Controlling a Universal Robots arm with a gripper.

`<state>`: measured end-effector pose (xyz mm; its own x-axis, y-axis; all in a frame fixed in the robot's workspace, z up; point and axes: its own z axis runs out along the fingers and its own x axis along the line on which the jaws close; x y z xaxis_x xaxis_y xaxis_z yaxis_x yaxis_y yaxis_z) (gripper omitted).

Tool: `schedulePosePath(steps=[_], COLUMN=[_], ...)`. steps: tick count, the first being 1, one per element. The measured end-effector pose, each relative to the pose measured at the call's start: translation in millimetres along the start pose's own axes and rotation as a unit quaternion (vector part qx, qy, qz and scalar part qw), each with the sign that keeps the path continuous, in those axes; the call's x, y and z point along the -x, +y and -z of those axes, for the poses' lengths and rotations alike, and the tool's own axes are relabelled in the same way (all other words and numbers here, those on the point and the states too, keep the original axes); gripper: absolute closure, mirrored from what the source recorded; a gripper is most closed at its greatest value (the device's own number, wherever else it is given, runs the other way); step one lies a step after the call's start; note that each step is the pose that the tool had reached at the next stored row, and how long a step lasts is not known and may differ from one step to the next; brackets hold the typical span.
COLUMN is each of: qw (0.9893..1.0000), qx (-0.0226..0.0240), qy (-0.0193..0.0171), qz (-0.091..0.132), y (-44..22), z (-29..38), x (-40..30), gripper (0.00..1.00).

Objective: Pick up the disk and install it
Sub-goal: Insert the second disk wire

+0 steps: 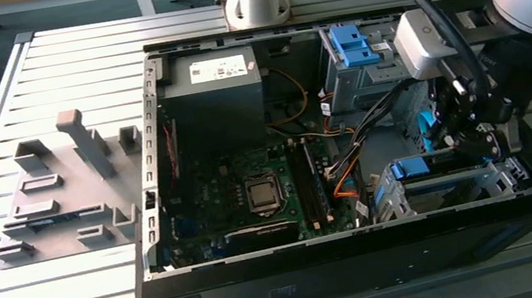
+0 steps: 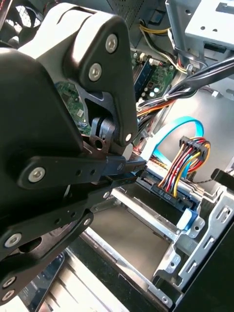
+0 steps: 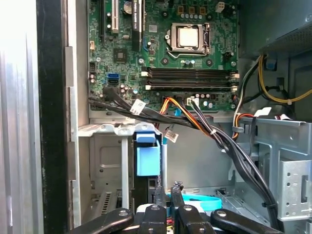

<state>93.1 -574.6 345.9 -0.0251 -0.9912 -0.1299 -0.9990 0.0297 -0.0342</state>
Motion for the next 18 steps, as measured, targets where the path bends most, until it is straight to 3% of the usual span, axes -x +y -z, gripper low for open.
schedulePosePath(steps=[5,10,18], qw=[1.0,0.9999,0.9999], qx=[-0.0012,-0.0112,-0.0116], qy=[-0.0011,-0.0018,-0.0051], qz=[0.005,0.011,0.008], y=[-0.1,0.0,0.2], z=[-2.0,-4.3,-10.1], x=[-4.9,-5.9,-6.6], gripper=[0.84,0.84,0.84])
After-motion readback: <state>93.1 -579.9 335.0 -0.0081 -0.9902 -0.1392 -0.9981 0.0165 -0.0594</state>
